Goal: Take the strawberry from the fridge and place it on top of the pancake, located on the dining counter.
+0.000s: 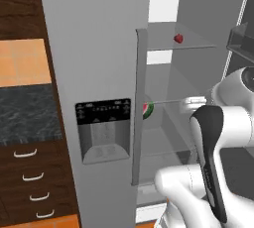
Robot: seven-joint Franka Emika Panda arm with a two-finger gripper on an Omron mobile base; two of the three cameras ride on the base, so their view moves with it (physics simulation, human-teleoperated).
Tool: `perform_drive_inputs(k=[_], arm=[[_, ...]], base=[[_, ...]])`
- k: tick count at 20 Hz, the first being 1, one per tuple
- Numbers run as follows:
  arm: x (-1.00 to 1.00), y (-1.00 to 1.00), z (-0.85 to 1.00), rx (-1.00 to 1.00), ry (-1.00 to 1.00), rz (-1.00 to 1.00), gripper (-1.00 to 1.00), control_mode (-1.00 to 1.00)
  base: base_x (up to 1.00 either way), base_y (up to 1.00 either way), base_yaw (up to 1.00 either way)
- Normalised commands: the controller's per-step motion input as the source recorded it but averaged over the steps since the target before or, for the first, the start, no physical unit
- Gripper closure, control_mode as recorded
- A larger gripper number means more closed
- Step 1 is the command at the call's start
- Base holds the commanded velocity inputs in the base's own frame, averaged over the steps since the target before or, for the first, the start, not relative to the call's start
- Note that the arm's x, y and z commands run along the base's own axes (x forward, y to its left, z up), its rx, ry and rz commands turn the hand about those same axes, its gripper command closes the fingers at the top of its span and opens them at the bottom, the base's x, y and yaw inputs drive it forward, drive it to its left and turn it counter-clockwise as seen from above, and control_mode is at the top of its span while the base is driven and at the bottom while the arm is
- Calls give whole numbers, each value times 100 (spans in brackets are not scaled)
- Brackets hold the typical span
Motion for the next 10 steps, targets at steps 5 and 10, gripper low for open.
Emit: perform_drive_inputs(k=[5, 10], arm=[[0, 0, 0, 0, 0, 0, -100, 100], [0, 0, 0, 0, 0, 0, -100, 100]], base=[[72, -54, -1], [81, -14, -1]])
